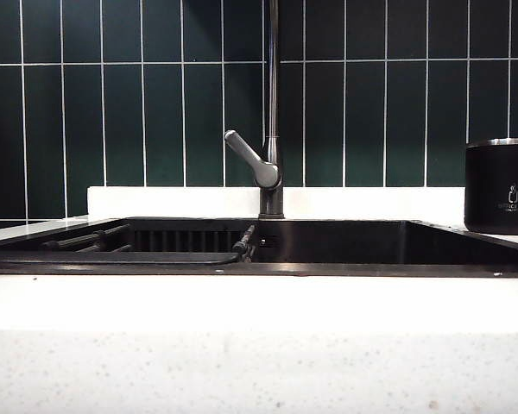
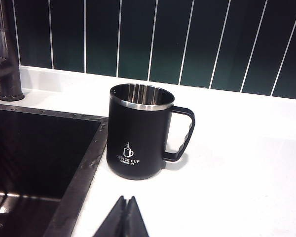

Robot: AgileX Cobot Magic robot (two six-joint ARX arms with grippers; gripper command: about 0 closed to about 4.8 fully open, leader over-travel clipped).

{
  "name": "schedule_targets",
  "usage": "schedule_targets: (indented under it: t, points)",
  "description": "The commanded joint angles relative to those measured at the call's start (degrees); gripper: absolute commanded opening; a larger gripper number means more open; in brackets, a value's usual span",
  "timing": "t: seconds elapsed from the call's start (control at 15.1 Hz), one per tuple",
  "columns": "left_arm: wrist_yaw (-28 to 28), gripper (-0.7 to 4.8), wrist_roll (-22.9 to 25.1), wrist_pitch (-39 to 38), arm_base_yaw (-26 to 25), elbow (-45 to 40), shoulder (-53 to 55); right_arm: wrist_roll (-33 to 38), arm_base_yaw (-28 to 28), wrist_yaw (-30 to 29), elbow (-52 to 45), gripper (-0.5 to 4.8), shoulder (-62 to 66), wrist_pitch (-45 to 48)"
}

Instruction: Pick up the mug next to the sink, go to the faucet to get some water, pour the water into the sink, and finally put the mug back to its place.

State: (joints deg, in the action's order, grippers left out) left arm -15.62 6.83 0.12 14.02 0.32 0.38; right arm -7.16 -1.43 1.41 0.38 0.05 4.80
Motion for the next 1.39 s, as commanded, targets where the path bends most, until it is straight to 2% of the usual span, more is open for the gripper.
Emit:
schedule_targets:
  t: [0.07, 0.13, 0.26, 0.46, 0.86, 1.39]
  points:
    - [0.48, -0.05, 0.09, 0.35, -0.52, 0.11, 0.00, 0.09, -0.07, -0.09, -0.33, -0.01, -0.17, 0.59]
    - [1.99, -0.05, 0.26, 0.33, -1.27, 0.11, 0.00, 0.09, -0.07, -0.09, -0.33, -0.01, -0.17, 0.59]
    - [8.48, -0.05, 0.22, 0.33, -6.38, 0.11, 0.00, 0.09, -0.07, -0.09, -0.33, -0.01, -0.17, 0.57]
    - [13.38, -0.05, 0.20, 0.42, -10.27, 0.11, 0.00, 0.09, -0.07, -0.09, -0.33, -0.01, -0.17, 0.59]
    - [13.51, -0.05, 0.02, 3.41, -12.92, 0.15, 0.00, 0.09, -0.09, -0.09, -0.33, -0.01, -0.17, 0.57]
    - [15.23, -0.05, 0.02, 3.37, -12.92, 0.15, 0.00, 0.09, -0.07, -0.09, -0.33, -0.01, -0.17, 0.57]
